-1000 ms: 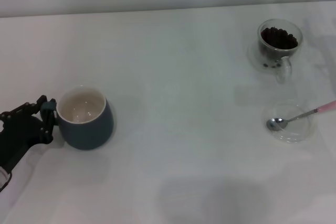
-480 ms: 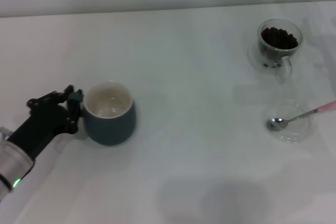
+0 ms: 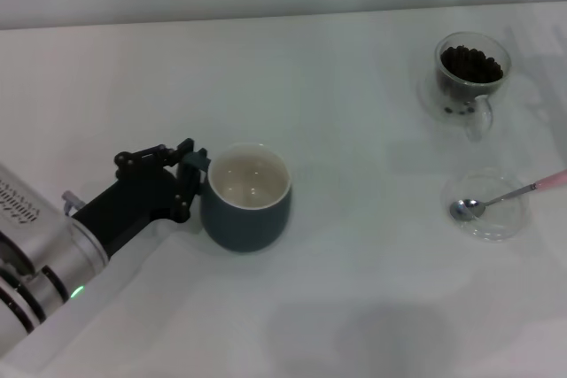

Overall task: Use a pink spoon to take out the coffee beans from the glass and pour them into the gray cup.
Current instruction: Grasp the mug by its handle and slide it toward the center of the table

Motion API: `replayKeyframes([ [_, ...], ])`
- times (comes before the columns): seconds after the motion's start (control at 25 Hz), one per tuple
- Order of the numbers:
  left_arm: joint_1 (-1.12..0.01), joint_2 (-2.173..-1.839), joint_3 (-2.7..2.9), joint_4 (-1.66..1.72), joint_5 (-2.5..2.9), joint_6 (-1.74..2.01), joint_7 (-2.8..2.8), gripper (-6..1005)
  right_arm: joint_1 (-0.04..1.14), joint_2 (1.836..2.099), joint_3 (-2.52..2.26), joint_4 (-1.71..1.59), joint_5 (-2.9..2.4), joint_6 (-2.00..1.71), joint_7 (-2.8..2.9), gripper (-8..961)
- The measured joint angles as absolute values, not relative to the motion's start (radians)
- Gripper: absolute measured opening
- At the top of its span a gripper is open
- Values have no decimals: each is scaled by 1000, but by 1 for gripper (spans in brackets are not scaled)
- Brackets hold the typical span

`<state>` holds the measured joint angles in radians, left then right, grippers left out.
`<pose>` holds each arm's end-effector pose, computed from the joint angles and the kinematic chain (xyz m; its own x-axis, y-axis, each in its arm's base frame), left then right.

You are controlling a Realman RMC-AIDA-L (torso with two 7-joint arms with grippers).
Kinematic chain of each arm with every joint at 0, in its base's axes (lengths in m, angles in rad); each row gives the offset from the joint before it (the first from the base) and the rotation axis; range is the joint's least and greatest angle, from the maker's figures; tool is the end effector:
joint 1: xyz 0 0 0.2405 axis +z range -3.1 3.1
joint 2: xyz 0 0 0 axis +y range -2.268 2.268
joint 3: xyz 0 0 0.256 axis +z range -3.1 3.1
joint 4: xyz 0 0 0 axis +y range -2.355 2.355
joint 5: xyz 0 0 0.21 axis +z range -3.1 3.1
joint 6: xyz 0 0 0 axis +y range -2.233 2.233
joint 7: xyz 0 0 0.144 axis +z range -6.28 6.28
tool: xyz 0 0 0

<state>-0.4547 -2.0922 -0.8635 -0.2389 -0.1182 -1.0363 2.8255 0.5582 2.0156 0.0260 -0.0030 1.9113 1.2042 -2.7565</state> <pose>-0.2755 0.3031 -0.1051 0.8295 0.0604 0.5552 0.4267 -0.7099 -0.5604 0.3476 0.3650 0.0620 0.5860 0.1589 -0.7946 -0.8077 0.0354 -0.5886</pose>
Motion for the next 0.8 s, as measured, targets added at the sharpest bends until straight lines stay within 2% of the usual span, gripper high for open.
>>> replayKeyframes([
  [0.28,-476,-2092,-834,-239,-116,-1011,2826,149,557,2016,26,-3,1911,1207,-2756,856],
  [0.8,-450,-2092,-796,-244,-119,-1011,2824,164,550,2013,26,-12,1911,1204,-2757,857],
])
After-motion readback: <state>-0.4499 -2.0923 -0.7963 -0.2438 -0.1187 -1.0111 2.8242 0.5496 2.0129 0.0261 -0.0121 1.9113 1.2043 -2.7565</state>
